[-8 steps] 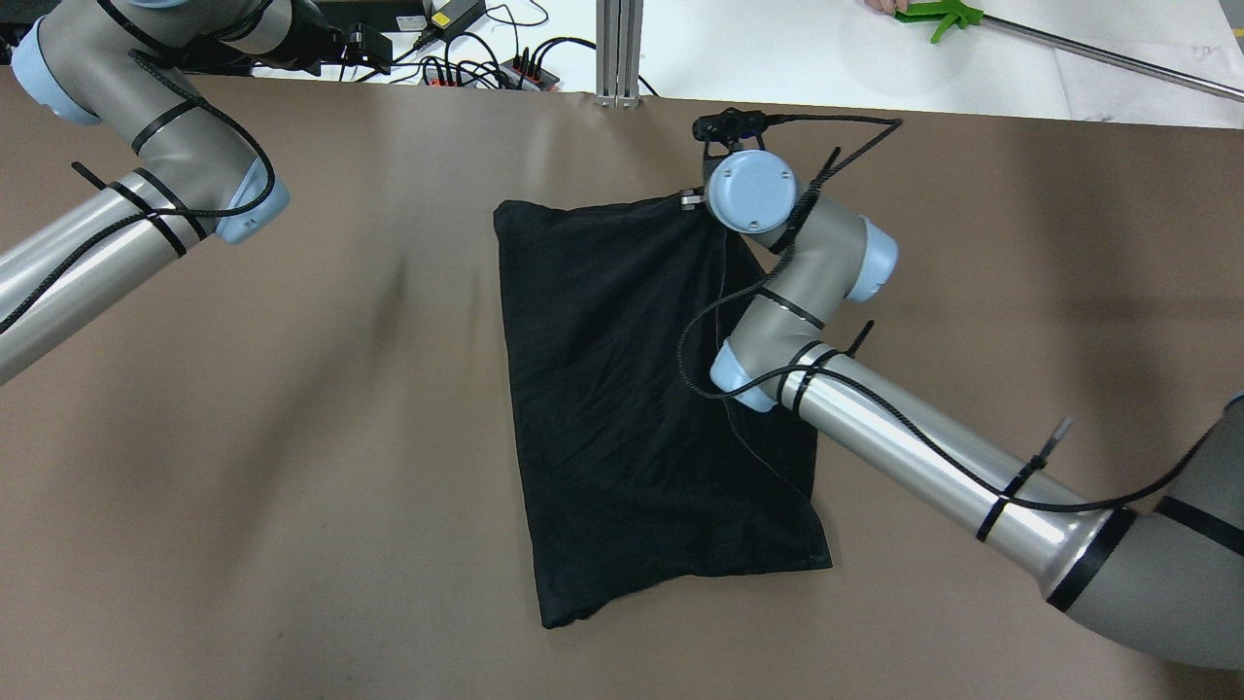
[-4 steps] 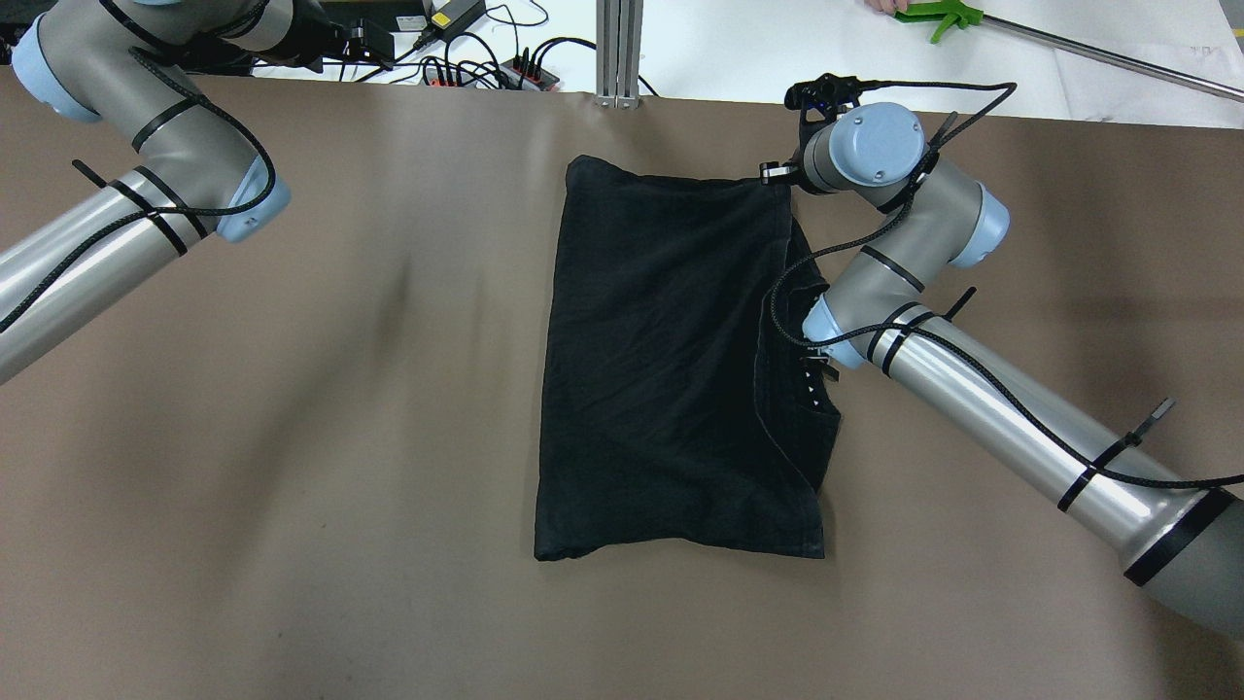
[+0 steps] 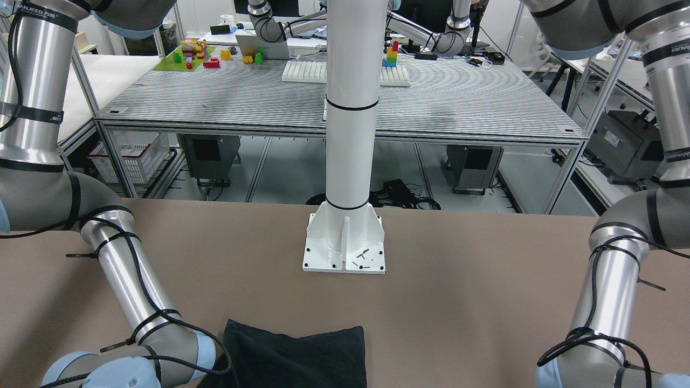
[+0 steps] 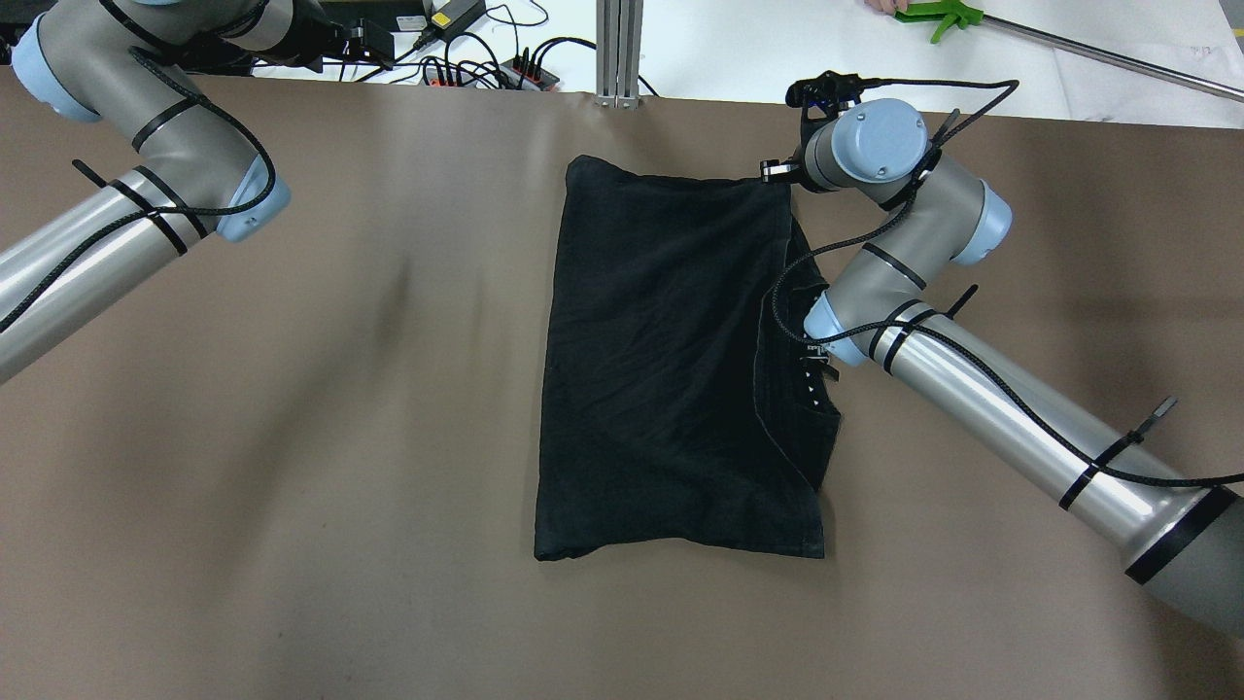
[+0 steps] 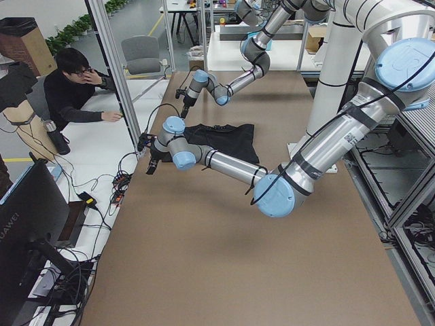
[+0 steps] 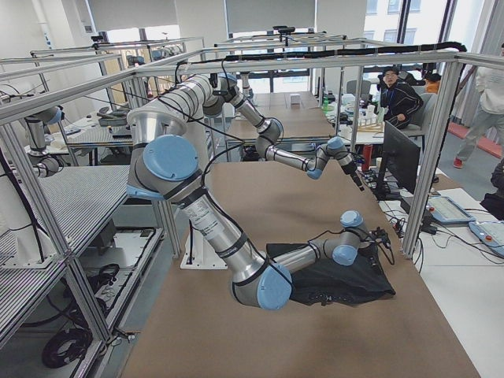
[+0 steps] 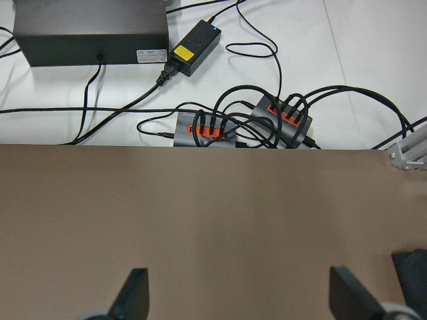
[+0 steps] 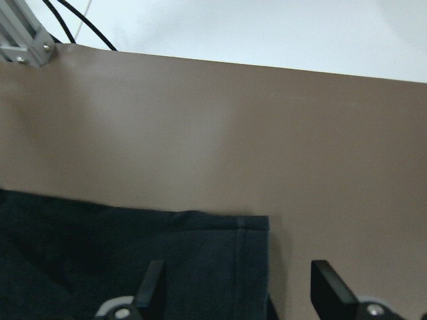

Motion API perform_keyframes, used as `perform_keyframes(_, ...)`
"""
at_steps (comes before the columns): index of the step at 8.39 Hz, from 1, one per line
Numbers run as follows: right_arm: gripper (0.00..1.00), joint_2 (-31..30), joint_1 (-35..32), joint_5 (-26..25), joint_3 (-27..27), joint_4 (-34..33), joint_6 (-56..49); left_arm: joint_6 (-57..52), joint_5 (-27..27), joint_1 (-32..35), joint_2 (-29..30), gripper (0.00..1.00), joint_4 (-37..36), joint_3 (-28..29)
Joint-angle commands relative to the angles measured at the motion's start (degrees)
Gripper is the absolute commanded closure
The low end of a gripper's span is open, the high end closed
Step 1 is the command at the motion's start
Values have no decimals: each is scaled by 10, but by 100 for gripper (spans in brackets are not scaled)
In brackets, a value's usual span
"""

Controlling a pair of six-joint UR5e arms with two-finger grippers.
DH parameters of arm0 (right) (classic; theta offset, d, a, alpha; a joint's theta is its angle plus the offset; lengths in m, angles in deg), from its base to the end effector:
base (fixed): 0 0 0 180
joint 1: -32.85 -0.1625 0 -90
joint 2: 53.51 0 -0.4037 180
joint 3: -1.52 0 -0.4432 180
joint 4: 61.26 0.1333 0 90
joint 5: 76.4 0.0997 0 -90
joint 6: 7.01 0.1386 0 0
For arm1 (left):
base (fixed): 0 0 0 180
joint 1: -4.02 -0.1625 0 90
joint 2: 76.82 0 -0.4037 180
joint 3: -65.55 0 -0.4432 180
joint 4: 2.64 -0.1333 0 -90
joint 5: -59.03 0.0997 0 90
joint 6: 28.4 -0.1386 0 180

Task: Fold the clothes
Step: 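Pull the far corner to square the shirt, then move the right gripper along its side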

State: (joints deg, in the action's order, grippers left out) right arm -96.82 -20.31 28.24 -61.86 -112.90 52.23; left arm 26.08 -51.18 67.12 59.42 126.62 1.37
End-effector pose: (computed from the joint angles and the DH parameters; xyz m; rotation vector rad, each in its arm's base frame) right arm -0.4469 -0.7604 0.2726 0.5056 -0.9112 0.2248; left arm 0.3172 -0.8141 0.2667 0.5734 0.9158 -0.2502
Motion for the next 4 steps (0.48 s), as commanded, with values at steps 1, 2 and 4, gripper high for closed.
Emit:
perform_keyframes(1, 5, -13, 61, 9, -52, 27, 130, 0, 0, 1, 1, 5, -1, -1)
perform_keyframes(2, 6, -24, 91, 7, -51, 76, 147, 0, 0, 1, 2, 5, -1, -2)
perform_keyframes(4, 5, -32, 106, 8, -53, 80, 181, 0, 0, 0, 3, 5, -1, -1)
